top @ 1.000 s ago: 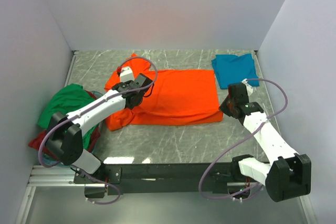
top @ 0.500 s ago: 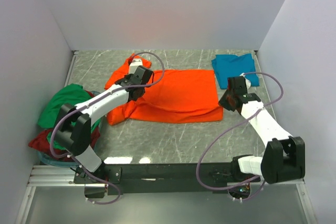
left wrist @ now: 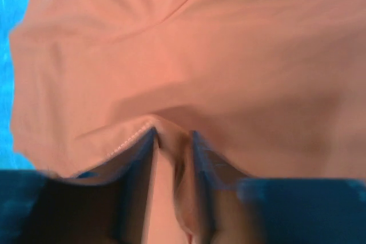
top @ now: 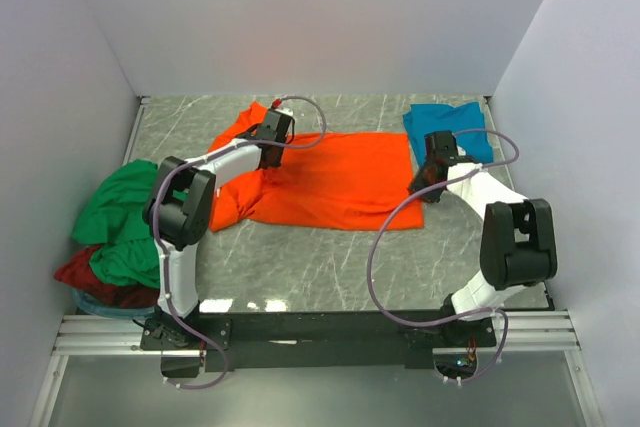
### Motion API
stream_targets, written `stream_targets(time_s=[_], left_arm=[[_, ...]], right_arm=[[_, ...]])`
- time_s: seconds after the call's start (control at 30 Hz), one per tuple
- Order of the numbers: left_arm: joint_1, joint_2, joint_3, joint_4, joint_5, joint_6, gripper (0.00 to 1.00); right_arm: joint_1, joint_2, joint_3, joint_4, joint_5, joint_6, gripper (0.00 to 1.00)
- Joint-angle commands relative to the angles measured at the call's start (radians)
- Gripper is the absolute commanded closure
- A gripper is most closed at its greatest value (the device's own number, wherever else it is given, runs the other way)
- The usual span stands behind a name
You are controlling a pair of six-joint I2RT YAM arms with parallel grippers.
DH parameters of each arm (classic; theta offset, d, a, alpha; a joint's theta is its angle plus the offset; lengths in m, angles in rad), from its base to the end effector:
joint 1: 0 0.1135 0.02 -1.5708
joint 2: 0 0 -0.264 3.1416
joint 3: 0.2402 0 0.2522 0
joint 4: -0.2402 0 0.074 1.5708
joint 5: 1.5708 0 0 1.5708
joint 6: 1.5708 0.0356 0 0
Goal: Fold and stack the t-shirts
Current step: Fold the tshirt
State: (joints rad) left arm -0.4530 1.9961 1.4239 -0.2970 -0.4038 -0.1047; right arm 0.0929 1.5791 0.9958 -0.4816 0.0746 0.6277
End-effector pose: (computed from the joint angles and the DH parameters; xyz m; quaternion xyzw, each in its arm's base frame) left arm 0.3984 -0.1784 0.1903 0.0916 0.9180 0.0884 0.3755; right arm 0.3117 0.0264 0.1969 0.2646 0.9307 0.0544 0.2468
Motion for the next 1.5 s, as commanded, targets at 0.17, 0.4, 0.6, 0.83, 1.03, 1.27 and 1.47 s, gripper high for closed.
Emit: stream_targets(time_s=[0.17,0.4,0.6,0.83,1.03,1.27,1.47], left_arm=[[0.0,-0.046,0.09,-0.016,-0.019,-0.016,0.1],[0.0,-0.377,-0.106,-0.141,-0.087,-0.344,0.01],[-0.001,-0.708,-0.451,-0.173,-0.038,-0.628,0.01],[0.0,-0.81,-0.643,-0.108,0.013,-0.711,0.0],[0.0,-0.731,-0.666,-0.067,0.007,-0.74,0.0],[0.016,-0.609,-0.655,-0.028,-0.004,-0.765,0.01],[0.045,-0.542,-0.658,-0.022,0.016,-0.785,0.01]], right_arm=[[-0.004,0.044,0.09,-0.023,0.075,-0.026,0.31],[0.021,-0.108,0.0,-0.04,0.106,-0.02,0.13],[0.018,-0.278,-0.195,-0.011,0.071,-0.005,0.14],[0.014,-0.26,-0.253,0.038,0.018,0.001,0.28],[0.016,-0.174,-0.266,0.074,-0.047,0.006,0.39],[0.016,-0.113,-0.252,0.034,-0.01,-0.005,0.44],[0.013,-0.09,-0.232,0.003,0.03,-0.008,0.88]])
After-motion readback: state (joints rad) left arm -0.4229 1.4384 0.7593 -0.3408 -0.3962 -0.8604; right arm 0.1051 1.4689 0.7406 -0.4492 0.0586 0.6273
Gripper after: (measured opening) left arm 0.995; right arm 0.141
